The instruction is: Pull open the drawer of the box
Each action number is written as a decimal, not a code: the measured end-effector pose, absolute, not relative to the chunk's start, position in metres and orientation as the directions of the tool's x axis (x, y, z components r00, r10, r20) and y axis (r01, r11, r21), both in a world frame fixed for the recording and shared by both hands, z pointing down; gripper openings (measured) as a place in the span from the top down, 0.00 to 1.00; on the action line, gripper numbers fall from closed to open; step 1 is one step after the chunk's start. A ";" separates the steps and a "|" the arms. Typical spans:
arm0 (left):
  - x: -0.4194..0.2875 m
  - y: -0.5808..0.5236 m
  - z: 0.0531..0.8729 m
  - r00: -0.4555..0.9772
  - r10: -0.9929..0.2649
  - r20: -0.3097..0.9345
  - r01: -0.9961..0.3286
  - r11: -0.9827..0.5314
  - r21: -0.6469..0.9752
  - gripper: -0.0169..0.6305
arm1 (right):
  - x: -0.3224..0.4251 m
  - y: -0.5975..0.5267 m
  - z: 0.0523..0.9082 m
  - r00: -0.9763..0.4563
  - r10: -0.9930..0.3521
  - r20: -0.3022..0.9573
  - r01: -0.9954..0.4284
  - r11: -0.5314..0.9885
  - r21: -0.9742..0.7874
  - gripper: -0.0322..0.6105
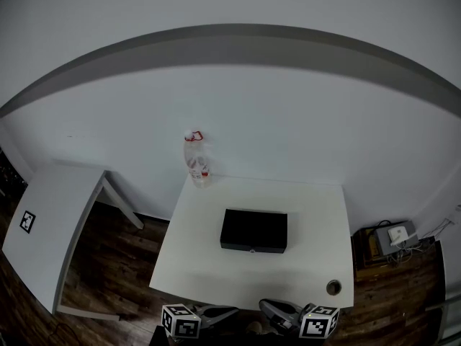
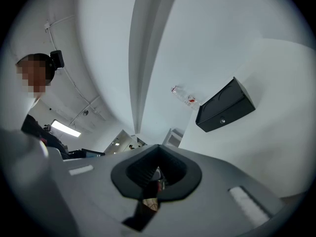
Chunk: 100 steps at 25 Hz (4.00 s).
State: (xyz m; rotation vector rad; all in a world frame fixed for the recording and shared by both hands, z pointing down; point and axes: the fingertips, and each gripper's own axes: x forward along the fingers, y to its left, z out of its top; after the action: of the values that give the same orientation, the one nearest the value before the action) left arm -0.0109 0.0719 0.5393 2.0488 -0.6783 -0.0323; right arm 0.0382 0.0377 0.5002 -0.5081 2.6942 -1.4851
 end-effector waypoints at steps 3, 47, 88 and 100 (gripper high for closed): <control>-0.013 0.072 0.542 0.846 -0.475 0.242 -0.451 -0.395 0.801 0.96 | 0.035 0.037 0.503 -0.949 -0.284 0.137 -0.266 0.488 -0.831 0.94; -0.107 -0.192 0.637 0.420 -0.408 0.810 -0.638 -0.768 -0.056 0.96 | 0.000 -0.126 0.682 -0.641 -0.419 0.643 -0.751 0.171 -0.638 0.78; -0.097 -0.192 0.651 0.440 -0.288 0.851 -0.613 -0.788 0.051 0.97 | -0.015 -0.140 0.695 -0.664 -0.398 0.633 -0.711 0.074 -0.700 0.83; -0.095 -0.191 0.650 0.453 -0.276 0.848 -0.621 -0.780 0.078 0.97 | -0.012 -0.115 0.694 -0.673 -0.395 0.625 -0.701 0.073 -0.710 0.83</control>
State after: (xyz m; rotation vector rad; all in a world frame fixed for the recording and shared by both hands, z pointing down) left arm -0.0950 -0.1909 0.6504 2.3300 -0.7575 1.2570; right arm -0.0119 -0.1149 0.6937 -1.3116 2.4792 -1.9448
